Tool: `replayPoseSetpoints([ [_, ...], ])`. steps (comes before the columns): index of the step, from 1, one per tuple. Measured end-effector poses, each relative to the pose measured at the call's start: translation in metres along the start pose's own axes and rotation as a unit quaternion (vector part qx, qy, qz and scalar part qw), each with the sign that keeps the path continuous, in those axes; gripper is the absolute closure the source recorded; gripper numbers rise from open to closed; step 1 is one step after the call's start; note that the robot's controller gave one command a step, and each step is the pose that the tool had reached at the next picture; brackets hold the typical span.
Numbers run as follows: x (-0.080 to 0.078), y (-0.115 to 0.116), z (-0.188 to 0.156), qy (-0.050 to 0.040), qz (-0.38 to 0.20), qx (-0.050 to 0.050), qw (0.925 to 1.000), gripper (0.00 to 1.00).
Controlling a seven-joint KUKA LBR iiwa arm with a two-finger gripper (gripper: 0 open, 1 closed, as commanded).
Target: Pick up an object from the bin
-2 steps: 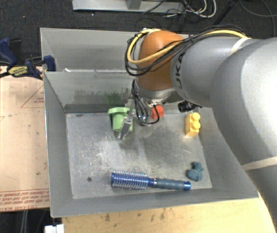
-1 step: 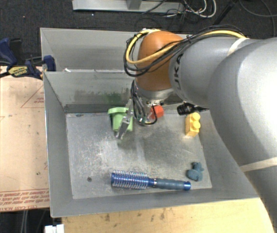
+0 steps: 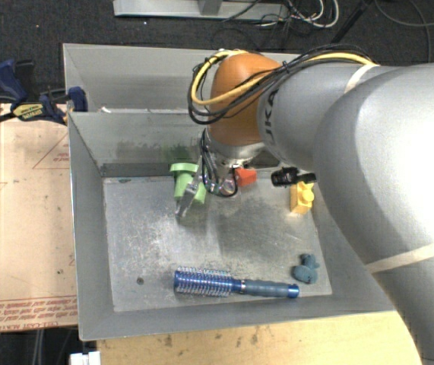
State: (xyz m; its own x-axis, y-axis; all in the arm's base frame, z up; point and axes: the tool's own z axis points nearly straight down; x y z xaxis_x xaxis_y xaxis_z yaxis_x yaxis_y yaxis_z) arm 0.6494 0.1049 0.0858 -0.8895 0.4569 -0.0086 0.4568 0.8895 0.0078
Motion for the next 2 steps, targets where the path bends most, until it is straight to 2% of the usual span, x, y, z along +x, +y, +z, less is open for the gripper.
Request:
replayPoseSetpoints([
  [1, 0.001, 0.0022, 0.0031, 0.0023, 0.036, -0.001, 0.9993, 0.0],
  [2, 0.001, 0.0024, 0.0029, 0.0024, 0.036, -0.001, 0.9993, 1.0],
])
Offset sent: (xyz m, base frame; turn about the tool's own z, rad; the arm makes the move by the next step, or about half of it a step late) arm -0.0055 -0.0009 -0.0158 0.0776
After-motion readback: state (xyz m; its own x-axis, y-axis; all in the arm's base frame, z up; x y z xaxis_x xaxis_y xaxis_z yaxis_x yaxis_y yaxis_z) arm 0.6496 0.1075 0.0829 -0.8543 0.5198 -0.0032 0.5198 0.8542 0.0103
